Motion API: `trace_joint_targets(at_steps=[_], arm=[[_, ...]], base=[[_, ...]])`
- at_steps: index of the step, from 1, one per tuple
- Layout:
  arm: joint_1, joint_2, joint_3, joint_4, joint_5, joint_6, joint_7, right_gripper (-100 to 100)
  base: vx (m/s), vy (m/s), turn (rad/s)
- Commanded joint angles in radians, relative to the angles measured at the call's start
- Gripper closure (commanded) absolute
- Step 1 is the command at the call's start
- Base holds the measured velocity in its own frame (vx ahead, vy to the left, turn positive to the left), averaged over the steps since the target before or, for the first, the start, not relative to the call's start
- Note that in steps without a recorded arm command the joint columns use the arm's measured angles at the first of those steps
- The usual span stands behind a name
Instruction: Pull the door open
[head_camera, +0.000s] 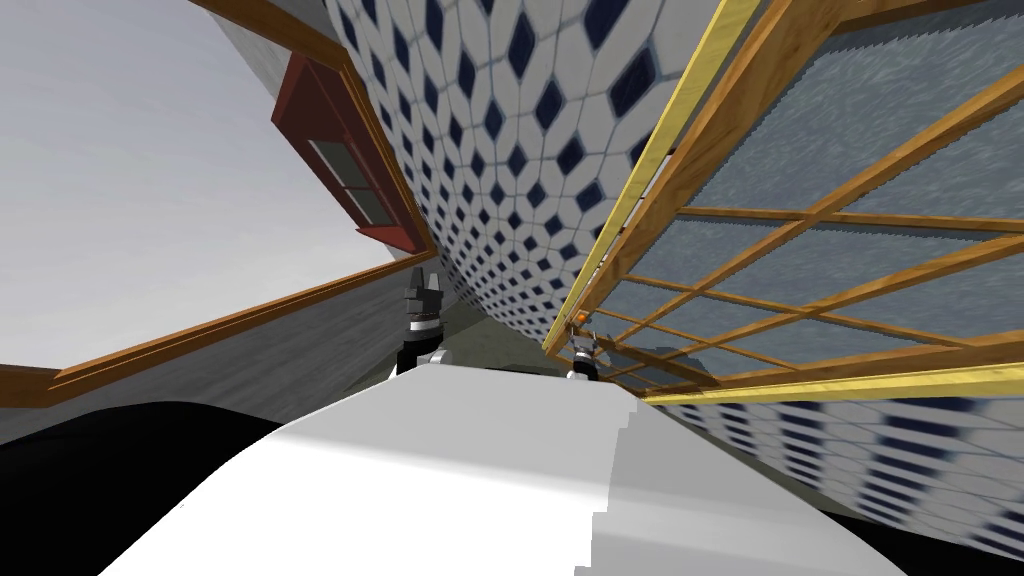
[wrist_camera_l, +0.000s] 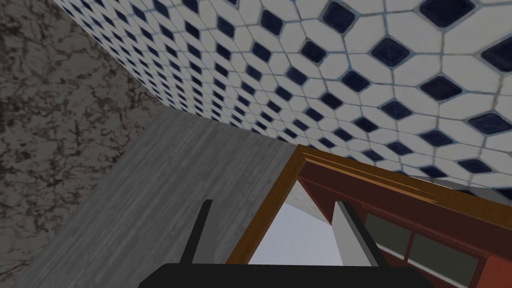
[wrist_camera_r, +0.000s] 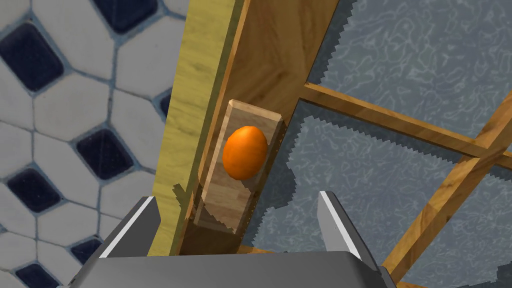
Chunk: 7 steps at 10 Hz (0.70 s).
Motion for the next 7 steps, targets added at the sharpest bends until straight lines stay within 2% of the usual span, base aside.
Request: trace_joint_targets(at_steps=[1,2,4,5,7], arm=[[-0.002,0.005,0.009,-0.005,-0.025,0.004,-0.050,-100],[-0.002,0.005,0.009,-0.005,-0.025,0.004,-0.065,-100],[-0.004,0.011,0.019,-0.010,-0.054,0.008,-0.129,-100],[-0.004,0.011,0.019,-0.010,-0.054,0.008,-0.139,-100],[-0.006,0.016,0.027,-0.015,-0.077,0.011,-0.199,-100]], base=[[-0.063,-0.011,0.049],[-0.048,-0.016,0.017],[-0.050,-0.014,0.035],[-0.049,-0.006,0.014],[-0.048,-0.013,0.027]])
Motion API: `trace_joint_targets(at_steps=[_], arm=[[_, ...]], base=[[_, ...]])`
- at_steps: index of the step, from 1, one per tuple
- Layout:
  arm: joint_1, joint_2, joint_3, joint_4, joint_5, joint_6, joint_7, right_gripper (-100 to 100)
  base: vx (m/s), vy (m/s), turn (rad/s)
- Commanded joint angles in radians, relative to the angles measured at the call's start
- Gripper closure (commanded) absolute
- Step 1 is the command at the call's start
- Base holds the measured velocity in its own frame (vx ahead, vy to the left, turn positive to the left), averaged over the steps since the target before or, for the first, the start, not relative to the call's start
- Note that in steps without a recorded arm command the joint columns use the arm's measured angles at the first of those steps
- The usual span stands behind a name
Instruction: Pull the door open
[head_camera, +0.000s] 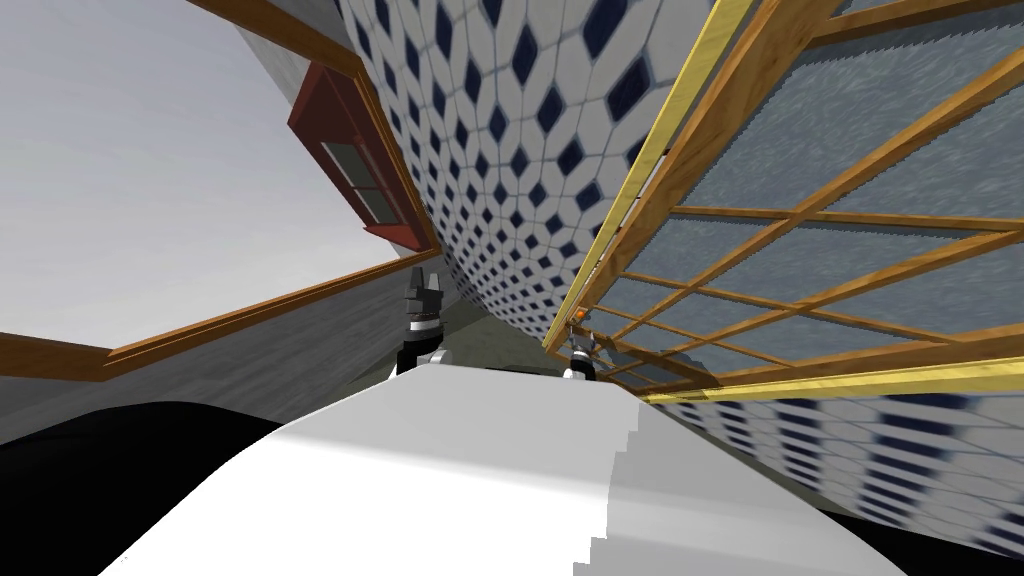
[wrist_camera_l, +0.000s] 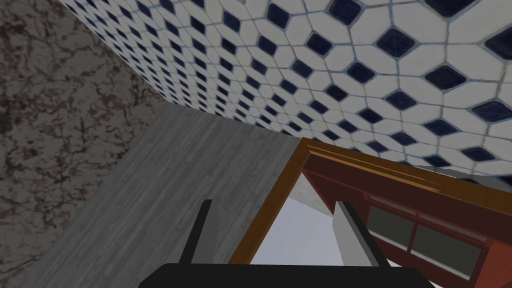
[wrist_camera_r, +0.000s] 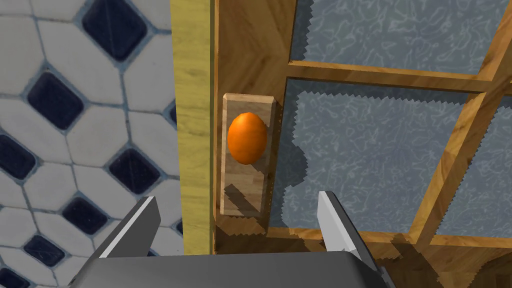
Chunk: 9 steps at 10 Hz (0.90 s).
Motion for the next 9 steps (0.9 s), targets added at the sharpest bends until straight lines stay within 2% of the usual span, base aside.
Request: trace_joint_targets(at_steps=[1,3,4,5,6,9], arm=[[0.000,0.003,0.005,-0.005,-0.016,0.003,-0.043,-100],[-0.001,0.006,0.011,-0.008,-0.032,0.005,-0.083,-100],[0.000,0.005,0.009,-0.009,-0.026,0.005,-0.067,-100],[0.010,-0.016,0.006,-0.002,-0.032,-0.001,-0.095,-100],[0.013,-0.024,0.004,0.001,-0.034,-0.003,-0.104,-100],[0.037,-0.077,-0.005,0.019,-0.046,-0.019,-0.162,-100]], base=[[-0.050,-0.008,0.034],[-0.047,-0.009,0.021],[-0.020,-0.005,0.004],[0.140,-0.039,0.066],[0.195,0.001,0.102],[0.204,-0.011,0.102]])
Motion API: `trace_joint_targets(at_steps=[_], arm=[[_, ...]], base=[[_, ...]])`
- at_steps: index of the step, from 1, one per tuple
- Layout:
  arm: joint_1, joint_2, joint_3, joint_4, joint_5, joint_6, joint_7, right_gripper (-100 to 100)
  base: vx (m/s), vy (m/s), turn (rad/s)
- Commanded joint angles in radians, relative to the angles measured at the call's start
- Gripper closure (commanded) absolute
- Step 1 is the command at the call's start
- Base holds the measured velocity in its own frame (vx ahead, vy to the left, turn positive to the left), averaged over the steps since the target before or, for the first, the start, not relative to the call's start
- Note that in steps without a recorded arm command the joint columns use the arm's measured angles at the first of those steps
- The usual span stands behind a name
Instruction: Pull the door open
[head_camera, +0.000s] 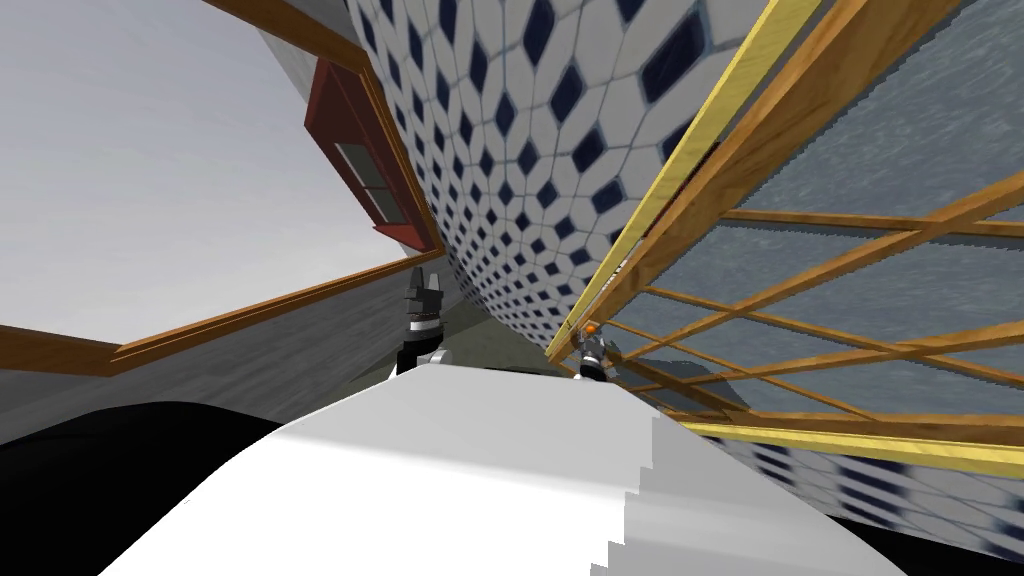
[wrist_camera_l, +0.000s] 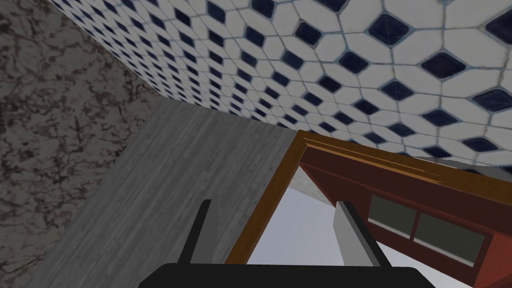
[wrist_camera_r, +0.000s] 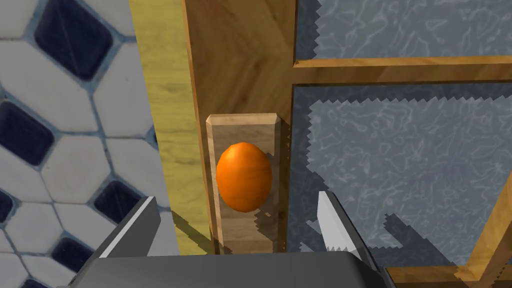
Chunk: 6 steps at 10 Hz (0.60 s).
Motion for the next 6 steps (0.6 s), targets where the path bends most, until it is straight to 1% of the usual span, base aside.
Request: trace_joint_targets(at_steps=[1,2,3,4,5,6], arm=[[0.004,-0.020,-0.002,0.018,-0.004,-0.012,-0.028,-100],[0.013,-0.040,-0.006,0.024,-0.008,-0.018,-0.049,-100],[0.016,-0.047,-0.007,0.026,-0.010,-0.020,-0.057,-100],[0.012,-0.042,-0.006,0.025,-0.008,-0.017,-0.050,-100],[0.012,-0.042,-0.006,0.025,-0.008,-0.017,-0.050,100],[0.012,-0.042,-0.006,0.025,-0.008,-0.017,-0.050,100]], base=[[0.157,-0.023,0.079],[0.166,-0.008,0.080],[0.195,-0.018,0.062],[0.085,-0.011,0.000],[-0.019,0.003,-0.004],[-0.034,0.002,0.001]])
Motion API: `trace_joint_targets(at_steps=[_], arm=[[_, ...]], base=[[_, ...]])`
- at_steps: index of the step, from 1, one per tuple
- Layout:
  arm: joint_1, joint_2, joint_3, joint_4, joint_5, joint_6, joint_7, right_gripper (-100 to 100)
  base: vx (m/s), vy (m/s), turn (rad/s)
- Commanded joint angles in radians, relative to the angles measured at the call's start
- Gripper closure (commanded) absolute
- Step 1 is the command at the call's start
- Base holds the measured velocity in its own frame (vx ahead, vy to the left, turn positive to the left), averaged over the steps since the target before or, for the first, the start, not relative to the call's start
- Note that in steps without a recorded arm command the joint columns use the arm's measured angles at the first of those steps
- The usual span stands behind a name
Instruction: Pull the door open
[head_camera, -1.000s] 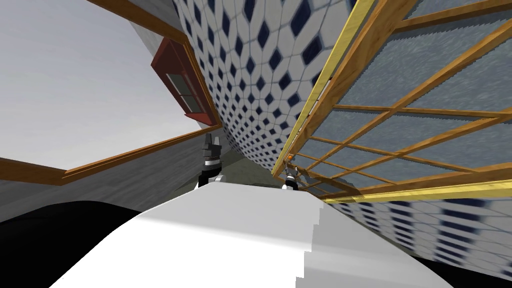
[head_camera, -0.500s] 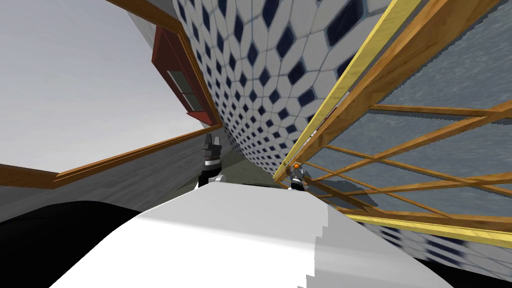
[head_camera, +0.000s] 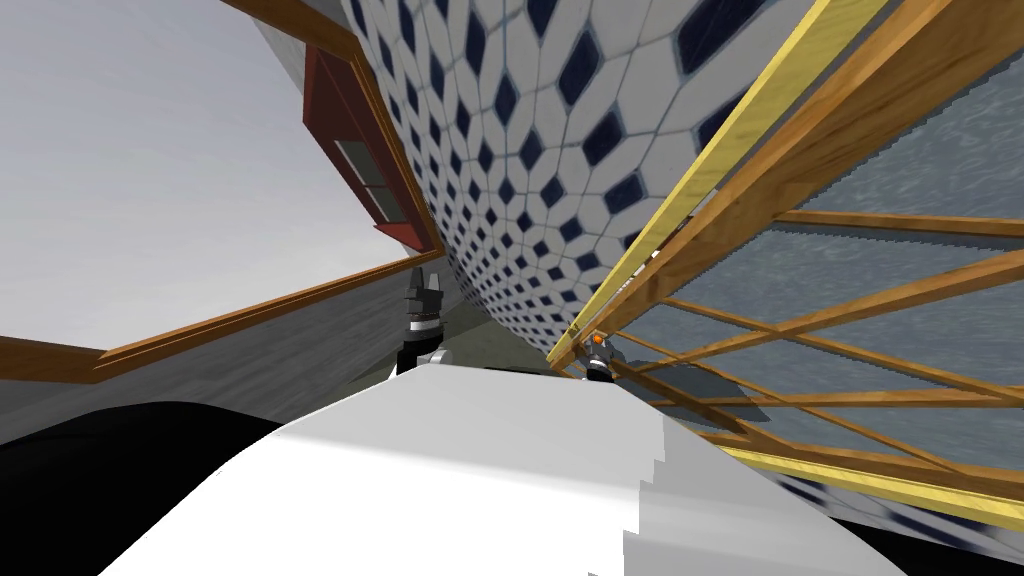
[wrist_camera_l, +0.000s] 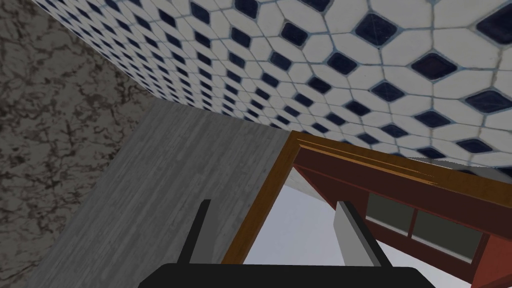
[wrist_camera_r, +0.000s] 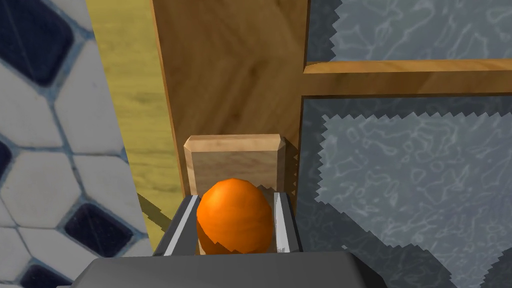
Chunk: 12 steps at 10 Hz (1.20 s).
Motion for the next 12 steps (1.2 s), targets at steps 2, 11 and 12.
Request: trace_joint_targets(at_steps=[2,11,12], arm=[[0.001,0.001,0.001,0.000,0.000,0.000,0.000,100],[0.030,-0.041,0.087,-0.031,0.044,-0.008,-0.078,100],[0.035,-0.049,0.102,-0.037,0.051,-0.010,-0.092,100]], base=[[-0.017,0.001,0.007],[-0.150,-0.004,0.061],[-0.222,0.004,0.099]])
